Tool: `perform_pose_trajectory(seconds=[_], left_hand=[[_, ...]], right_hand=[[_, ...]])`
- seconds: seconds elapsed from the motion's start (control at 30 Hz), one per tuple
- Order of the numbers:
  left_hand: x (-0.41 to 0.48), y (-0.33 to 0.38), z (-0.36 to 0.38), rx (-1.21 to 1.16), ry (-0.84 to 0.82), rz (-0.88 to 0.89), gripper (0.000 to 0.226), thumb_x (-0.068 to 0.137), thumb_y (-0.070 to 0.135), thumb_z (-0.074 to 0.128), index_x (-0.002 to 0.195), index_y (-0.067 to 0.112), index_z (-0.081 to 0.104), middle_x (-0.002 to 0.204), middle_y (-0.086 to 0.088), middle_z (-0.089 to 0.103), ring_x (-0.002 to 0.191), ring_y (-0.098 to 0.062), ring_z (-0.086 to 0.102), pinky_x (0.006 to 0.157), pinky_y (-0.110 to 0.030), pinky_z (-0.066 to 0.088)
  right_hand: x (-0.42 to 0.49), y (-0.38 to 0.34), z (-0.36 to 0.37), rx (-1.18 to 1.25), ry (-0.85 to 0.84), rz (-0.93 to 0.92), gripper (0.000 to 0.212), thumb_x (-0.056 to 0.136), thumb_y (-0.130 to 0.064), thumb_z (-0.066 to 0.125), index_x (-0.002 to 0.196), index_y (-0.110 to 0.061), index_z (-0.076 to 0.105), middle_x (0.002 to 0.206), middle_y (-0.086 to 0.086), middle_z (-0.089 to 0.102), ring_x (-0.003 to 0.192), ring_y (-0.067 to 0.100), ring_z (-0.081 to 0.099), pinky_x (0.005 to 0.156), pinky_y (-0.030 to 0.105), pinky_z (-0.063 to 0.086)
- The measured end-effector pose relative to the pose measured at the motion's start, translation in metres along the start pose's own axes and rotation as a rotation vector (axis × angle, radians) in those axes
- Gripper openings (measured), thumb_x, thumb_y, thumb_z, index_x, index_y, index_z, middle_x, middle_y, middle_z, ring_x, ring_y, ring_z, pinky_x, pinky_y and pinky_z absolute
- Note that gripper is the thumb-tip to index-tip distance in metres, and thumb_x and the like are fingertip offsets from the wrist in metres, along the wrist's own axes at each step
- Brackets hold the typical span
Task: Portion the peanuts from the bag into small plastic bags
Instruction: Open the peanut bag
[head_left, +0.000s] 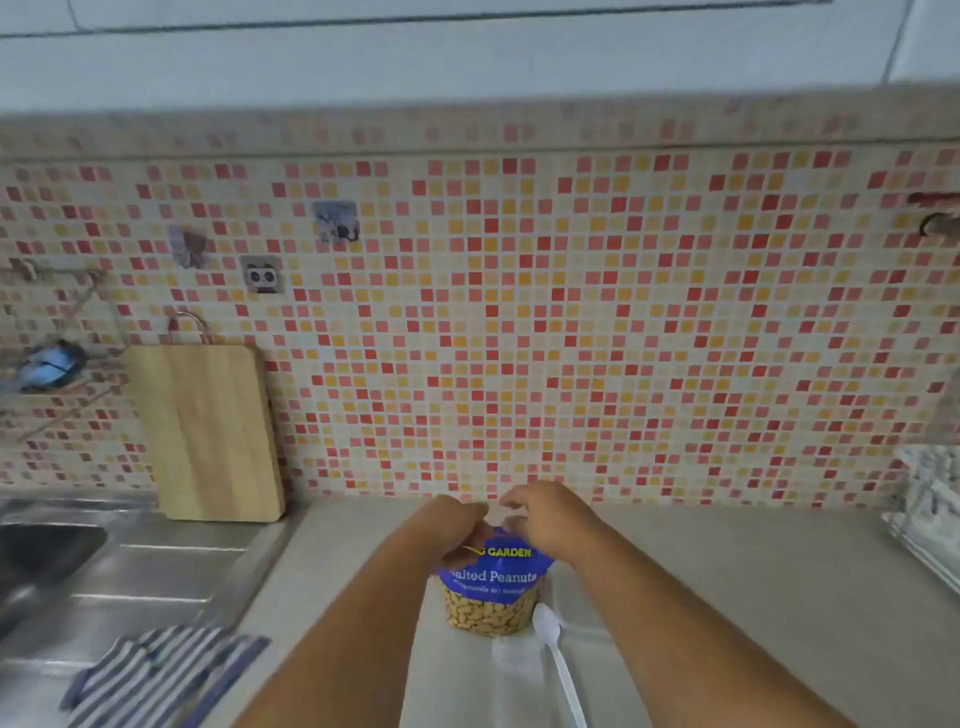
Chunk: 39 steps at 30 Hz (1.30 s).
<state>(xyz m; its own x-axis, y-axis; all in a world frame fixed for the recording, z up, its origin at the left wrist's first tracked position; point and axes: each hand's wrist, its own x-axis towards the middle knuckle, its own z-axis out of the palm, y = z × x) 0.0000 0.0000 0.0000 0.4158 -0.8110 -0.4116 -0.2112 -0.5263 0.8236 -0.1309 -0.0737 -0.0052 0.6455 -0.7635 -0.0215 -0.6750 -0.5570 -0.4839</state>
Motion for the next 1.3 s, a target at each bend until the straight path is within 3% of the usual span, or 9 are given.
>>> perform_pose_trajectory(seconds=[0.17,0.37,0.53,0.77,0.9,1.0,1.1,1.2,1.3], left_hand=[[0.017,-0.024,0.016,-0.212,-0.011,-0.135,0.040,0.093,0.035,0.052,0.065,0.009,0.064,0.060,-0.004,0.059,0.052,-0.016,0.054,0.055,-0.023,0.048],[0.024,-0.036,0.030,-0.478,0.028,-0.151,0.034,0.089,0.035,0.061,0.072,0.006,0.066,0.062,-0.005,0.064,0.056,-0.016,0.059,0.057,-0.023,0.052],[0.024,-0.048,0.034,-0.520,0.036,-0.101,0.027,0.089,0.030,0.061,0.083,0.005,0.071,0.074,-0.006,0.070,0.066,-0.017,0.064,0.064,-0.026,0.056],[0.024,-0.051,0.036,-0.548,0.033,-0.086,0.021,0.089,0.027,0.062,0.086,0.007,0.070,0.080,-0.009,0.070,0.069,-0.019,0.065,0.067,-0.029,0.057],[0.026,-0.046,0.036,-0.587,0.054,-0.137,0.014,0.084,0.018,0.066,0.083,0.004,0.070,0.073,-0.009,0.067,0.064,-0.020,0.063,0.064,-0.030,0.055],[0.027,-0.041,0.040,-0.647,0.094,-0.180,0.012,0.083,0.013,0.062,0.077,0.003,0.068,0.066,-0.008,0.062,0.062,-0.020,0.058,0.060,-0.029,0.051],[0.029,-0.041,0.047,-0.676,0.165,-0.193,0.015,0.081,0.008,0.060,0.067,0.004,0.063,0.064,-0.009,0.059,0.065,-0.018,0.055,0.063,-0.029,0.050],[0.030,-0.042,0.053,-0.717,0.257,-0.204,0.020,0.079,0.007,0.059,0.059,0.006,0.058,0.063,-0.009,0.058,0.065,-0.018,0.055,0.075,-0.036,0.054],[0.031,-0.042,0.054,-0.736,0.329,-0.215,0.017,0.078,0.011,0.059,0.061,0.007,0.056,0.069,-0.011,0.060,0.068,-0.020,0.058,0.085,-0.041,0.054]], right_hand=[[0.012,0.010,0.024,-0.161,0.067,-0.108,0.024,0.091,-0.021,0.051,0.110,-0.022,0.066,0.113,0.003,0.064,0.105,0.022,0.058,0.085,0.033,0.048],[0.014,0.022,0.040,-0.143,0.167,-0.231,0.017,0.090,-0.019,0.050,0.098,-0.013,0.064,0.104,0.003,0.061,0.099,0.017,0.054,0.077,0.024,0.043],[0.017,0.033,0.050,-0.003,0.181,-0.212,0.011,0.088,-0.018,0.053,0.093,-0.015,0.063,0.097,-0.003,0.058,0.088,0.007,0.046,0.076,0.019,0.042],[0.019,0.035,0.048,0.258,0.100,-0.115,0.007,0.086,-0.024,0.063,0.089,-0.021,0.068,0.090,-0.012,0.059,0.089,0.006,0.057,0.069,0.011,0.044],[0.024,0.032,0.043,0.332,0.054,-0.086,0.012,0.087,-0.017,0.061,0.085,-0.015,0.073,0.084,-0.011,0.064,0.085,0.007,0.061,0.076,0.020,0.050],[0.030,0.025,0.035,0.246,-0.036,-0.045,0.015,0.089,-0.020,0.058,0.092,-0.017,0.072,0.095,-0.006,0.069,0.090,0.010,0.061,0.077,0.023,0.051],[0.034,0.016,0.022,-0.079,-0.135,-0.105,0.020,0.091,-0.025,0.054,0.100,-0.017,0.070,0.106,0.001,0.068,0.098,0.019,0.062,0.077,0.032,0.053],[0.037,0.002,0.020,-0.380,-0.147,-0.147,0.022,0.091,-0.023,0.053,0.105,-0.013,0.066,0.107,0.007,0.064,0.094,0.026,0.062,0.077,0.035,0.052],[0.038,-0.009,0.025,-0.443,-0.151,-0.111,0.024,0.091,-0.023,0.053,0.108,-0.009,0.063,0.107,0.011,0.063,0.093,0.026,0.062,0.076,0.034,0.050]])
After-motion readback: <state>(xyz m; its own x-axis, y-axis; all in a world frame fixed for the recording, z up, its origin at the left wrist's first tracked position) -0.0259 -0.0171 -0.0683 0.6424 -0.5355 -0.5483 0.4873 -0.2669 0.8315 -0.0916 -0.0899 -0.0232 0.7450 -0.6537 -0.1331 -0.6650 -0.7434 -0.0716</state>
